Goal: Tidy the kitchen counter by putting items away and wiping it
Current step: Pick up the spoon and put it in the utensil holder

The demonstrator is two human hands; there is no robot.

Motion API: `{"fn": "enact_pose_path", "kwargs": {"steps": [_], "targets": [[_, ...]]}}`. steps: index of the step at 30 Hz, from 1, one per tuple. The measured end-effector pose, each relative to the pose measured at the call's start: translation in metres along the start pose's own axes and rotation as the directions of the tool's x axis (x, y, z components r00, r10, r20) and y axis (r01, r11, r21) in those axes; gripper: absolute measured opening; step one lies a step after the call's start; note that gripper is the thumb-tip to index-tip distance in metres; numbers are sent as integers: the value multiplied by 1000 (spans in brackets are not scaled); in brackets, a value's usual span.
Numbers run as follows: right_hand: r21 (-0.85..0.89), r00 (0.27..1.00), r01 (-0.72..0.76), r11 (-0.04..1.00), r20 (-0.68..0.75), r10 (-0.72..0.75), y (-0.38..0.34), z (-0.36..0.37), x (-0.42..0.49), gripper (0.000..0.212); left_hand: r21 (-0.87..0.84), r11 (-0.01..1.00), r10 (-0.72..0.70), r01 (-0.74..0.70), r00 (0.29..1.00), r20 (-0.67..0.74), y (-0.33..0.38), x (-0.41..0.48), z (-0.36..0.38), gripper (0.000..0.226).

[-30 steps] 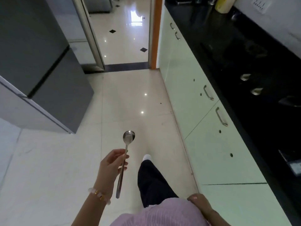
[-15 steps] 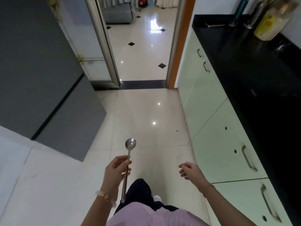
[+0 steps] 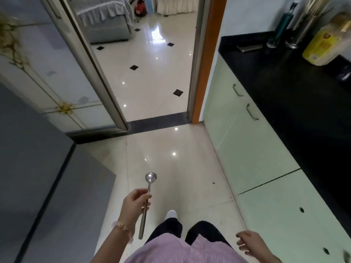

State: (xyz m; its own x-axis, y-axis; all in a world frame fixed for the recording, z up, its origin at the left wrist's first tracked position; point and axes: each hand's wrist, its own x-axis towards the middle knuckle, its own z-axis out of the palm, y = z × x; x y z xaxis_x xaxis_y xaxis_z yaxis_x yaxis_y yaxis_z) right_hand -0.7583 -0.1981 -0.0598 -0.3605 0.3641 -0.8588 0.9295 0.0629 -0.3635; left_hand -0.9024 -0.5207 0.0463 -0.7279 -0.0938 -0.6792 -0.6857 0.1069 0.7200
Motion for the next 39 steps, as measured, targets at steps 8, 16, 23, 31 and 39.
{"fn": "enact_pose_path", "kwargs": {"steps": [8, 16, 23, 31, 39], "targets": [[95, 951, 309, 946, -42, -306, -196, -1, 46, 21, 48, 998, 47, -51, 995, 88, 112, 102, 37, 27], [102, 949, 315, 944, -20, -315, -315, -38, 123, 23, 16, 999, -46, 45, 998, 36, 178, 193, 101, 23], [184, 907, 420, 889, -105, -407, -433, -120, 162, 24, 129, 991, 16, -33, 991, 131, 296, 263, 199, 14], [218, 785, 568, 793, -433, -443, -514, -238, 171, 24, 186, 946, 164, -267, 884, 439, 423, 312, 331, 18], [-83, 625, 306, 948, -734, -266, -518, -301, 208, 38, 195, 917, 144, -347, 746, 651, 503, 359, 454, 23]]}}
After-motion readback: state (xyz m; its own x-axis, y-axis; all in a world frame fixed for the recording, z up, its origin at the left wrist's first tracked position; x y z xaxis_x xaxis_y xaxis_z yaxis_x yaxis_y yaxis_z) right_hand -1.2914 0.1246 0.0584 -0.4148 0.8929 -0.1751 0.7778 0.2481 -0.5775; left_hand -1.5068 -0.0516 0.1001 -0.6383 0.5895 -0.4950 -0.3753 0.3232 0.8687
